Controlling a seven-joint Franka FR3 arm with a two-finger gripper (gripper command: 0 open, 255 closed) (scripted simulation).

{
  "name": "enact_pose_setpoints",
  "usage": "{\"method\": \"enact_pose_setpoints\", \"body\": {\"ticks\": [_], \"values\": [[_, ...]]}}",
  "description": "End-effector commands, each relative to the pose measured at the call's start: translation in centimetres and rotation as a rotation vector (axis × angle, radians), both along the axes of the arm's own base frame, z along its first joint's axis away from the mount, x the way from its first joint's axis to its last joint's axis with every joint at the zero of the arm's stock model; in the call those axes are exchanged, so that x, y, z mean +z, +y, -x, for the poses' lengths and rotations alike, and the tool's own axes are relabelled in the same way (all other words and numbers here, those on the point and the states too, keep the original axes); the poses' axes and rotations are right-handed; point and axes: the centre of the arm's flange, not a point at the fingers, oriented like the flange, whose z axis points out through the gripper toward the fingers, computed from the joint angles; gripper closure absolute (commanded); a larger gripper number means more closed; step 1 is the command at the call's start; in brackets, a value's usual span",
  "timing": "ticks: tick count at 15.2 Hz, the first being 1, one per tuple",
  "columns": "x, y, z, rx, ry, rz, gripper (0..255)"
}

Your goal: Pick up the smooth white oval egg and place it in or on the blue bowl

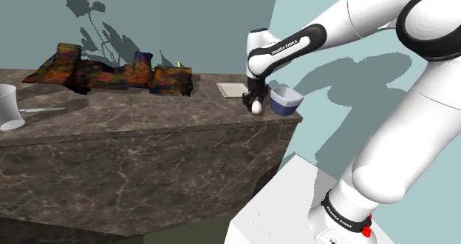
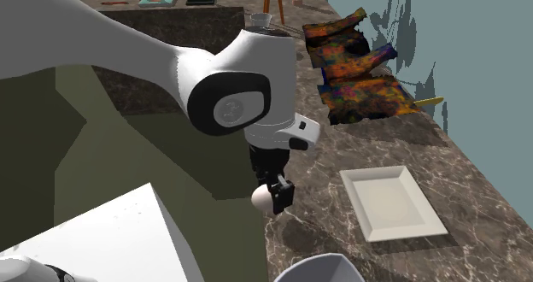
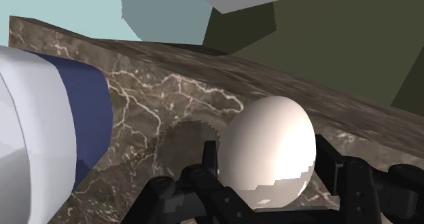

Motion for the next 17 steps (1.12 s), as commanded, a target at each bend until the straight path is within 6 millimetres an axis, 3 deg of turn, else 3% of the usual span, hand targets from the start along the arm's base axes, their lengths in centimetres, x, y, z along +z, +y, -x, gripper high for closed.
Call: {"method": "enact_pose_setpoints", "body": {"ticks": [1, 17], "values": [[1.1, 0.0, 0.0, 0.000, 0.000, 0.000, 255], [9.5, 0.0, 0.0, 0.000, 0.000, 0.000, 255]]}}
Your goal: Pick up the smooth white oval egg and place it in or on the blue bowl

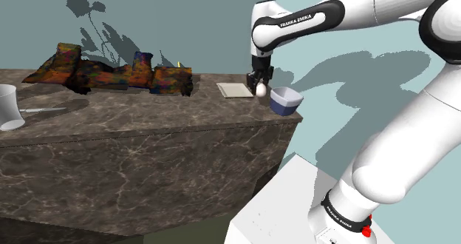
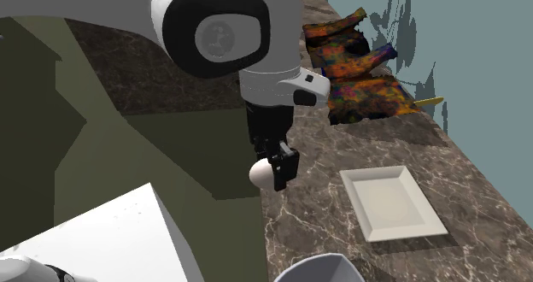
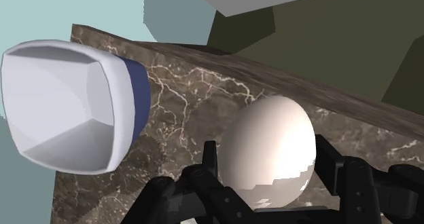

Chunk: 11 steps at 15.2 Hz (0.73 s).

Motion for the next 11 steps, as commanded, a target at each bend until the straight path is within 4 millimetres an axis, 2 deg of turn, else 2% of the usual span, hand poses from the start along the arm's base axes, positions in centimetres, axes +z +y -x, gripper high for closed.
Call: {"method": "enact_pose_setpoints", "body": {"ticks": [1, 9, 11], "values": [[1.1, -0.1, 0.0, 0.000, 0.000, 0.000, 255], [5.1, -0.1, 0.0, 0.000, 0.000, 0.000, 255], [5.1, -2.7, 0.5, 0.000, 0.000, 0.000, 255]]}}
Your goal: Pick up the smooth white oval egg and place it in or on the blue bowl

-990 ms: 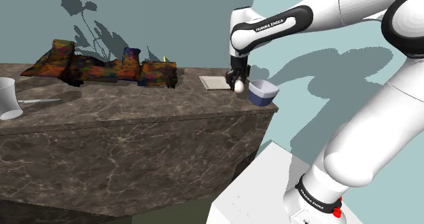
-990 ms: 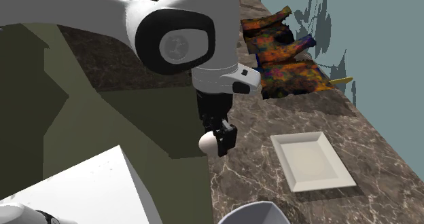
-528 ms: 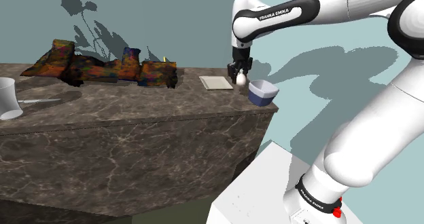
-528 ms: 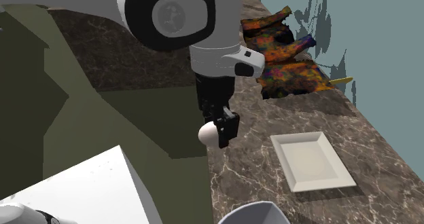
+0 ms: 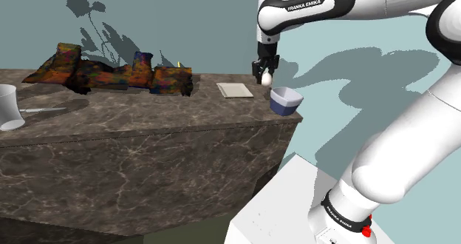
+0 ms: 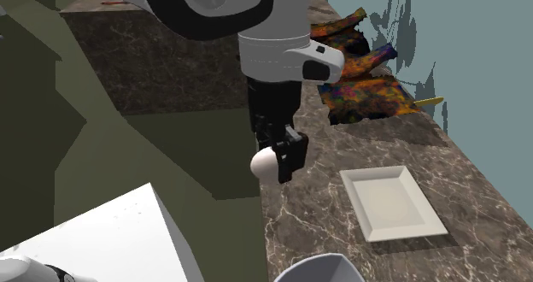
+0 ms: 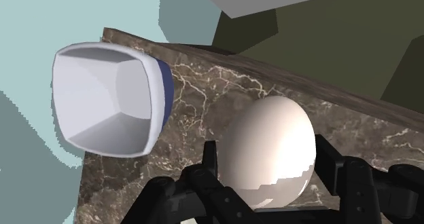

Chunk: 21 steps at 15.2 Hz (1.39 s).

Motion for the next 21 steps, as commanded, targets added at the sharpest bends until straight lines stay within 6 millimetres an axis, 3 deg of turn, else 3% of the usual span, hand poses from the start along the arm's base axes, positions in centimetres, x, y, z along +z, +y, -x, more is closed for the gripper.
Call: {"method": "enact_pose_setpoints", "body": {"ticks": [1, 15, 21], "values": [[0.2, -2.4, 0.4, 0.000, 0.000, 0.000, 255], [0.4, -20.1, 3.9, 0.000, 0.000, 0.000, 255], [-2.8, -20.1, 3.9, 0.000, 0.000, 0.000, 255]]}}
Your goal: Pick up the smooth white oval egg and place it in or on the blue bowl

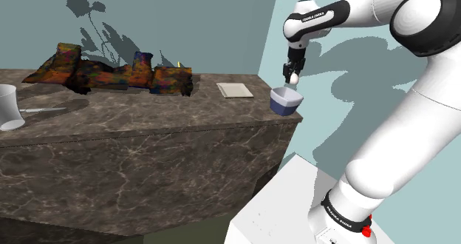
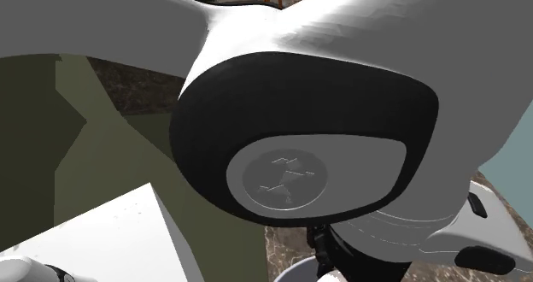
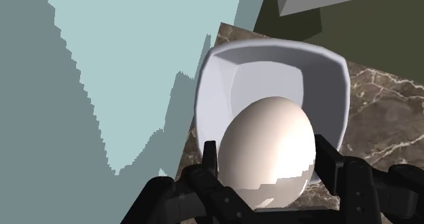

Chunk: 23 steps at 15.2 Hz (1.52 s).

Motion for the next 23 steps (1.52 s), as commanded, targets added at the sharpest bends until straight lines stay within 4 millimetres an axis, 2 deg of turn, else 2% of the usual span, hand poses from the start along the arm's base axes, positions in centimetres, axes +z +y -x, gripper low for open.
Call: {"method": "enact_pose_setpoints", "body": {"ticks": [1, 8, 15, 16, 21, 23], "values": [[-1.1, 0.0, 0.0, 0.000, -0.001, 0.000, 255], [-4.6, 0.0, 0.0, 0.000, -0.001, 0.000, 255], [-4.6, 0.0, 0.0, 0.000, -0.001, 0.000, 255], [-4.6, 0.0, 0.0, 0.000, -0.001, 0.000, 0], [-4.6, 0.0, 0.0, 0.000, -0.001, 0.000, 0], [-2.0, 0.4, -0.2, 0.000, -0.001, 0.000, 0]]}}
